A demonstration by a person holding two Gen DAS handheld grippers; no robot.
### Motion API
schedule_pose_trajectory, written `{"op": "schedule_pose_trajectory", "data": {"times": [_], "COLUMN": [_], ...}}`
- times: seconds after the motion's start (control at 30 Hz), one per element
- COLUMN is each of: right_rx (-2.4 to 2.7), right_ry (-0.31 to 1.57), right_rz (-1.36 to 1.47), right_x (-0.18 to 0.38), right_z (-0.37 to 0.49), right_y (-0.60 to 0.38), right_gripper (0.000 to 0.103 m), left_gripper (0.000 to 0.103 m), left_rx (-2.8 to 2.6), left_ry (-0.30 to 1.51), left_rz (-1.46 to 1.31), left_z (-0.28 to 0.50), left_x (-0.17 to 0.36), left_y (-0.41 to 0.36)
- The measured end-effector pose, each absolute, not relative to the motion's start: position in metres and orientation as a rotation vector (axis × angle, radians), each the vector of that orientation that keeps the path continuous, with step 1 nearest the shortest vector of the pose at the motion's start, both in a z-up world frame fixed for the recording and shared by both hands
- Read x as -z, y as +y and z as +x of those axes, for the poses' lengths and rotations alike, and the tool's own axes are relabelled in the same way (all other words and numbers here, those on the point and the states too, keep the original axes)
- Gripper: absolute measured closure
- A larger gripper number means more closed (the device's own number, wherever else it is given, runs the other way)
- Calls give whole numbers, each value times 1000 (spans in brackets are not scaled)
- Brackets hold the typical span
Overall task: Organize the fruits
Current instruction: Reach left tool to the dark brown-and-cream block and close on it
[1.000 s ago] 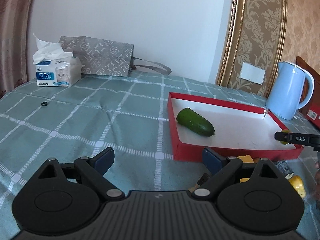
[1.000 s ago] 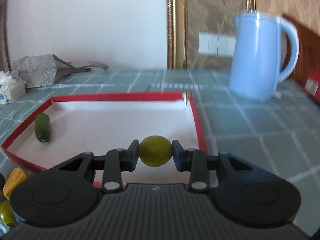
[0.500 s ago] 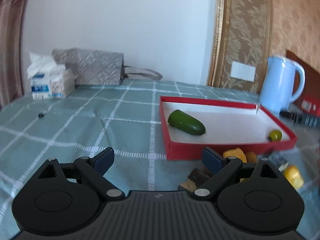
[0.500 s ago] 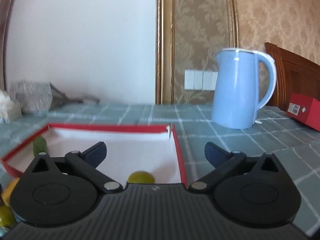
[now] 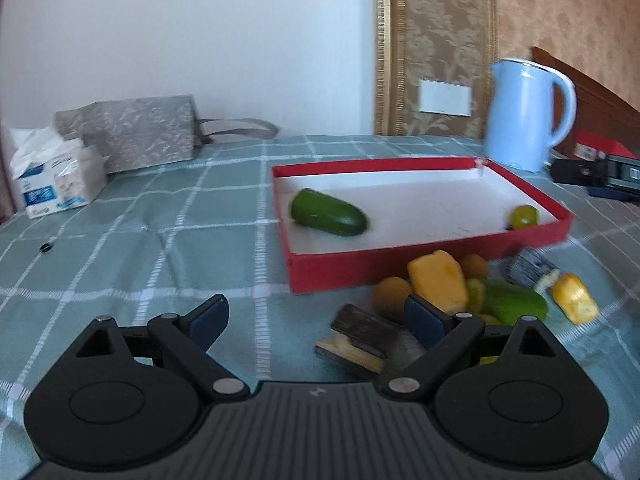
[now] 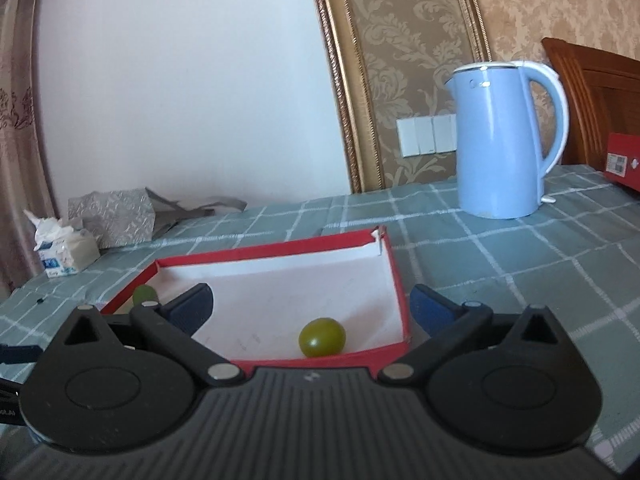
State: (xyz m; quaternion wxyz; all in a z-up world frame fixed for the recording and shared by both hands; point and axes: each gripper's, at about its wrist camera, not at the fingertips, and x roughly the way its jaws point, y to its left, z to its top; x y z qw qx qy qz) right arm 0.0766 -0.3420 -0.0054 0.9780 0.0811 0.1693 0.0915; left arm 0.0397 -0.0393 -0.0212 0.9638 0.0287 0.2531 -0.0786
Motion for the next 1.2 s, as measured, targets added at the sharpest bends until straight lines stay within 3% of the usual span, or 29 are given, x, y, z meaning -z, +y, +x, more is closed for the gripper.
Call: {"op": "schedule_pose_trajectory", "data": {"times": [0.97,1.0,1.07,1.1,1.2], "right_rx": [-223,-223,-223,-222,-223], "right_ry": [351,353,360,361,365], "right_rz": [145,144,139,137,135], "right_x": [4,4,5,5,5], "right_z": [71,71,72,72,72], "right_y": [-333,-333,-331,-331,-331], "right_gripper": [0,0,0,0,0], "left_gripper": [9,10,34,41,47], "left_rx": [315,312,311,313,308], "left_ry": [609,605,595,603,610], "left_rz": [60,63,76,92,125], "left_z": [47,47,45,46,47], "left_x": [29,28,28,28,29], "left_y": [-37,-38,-40,-43,-49]}}
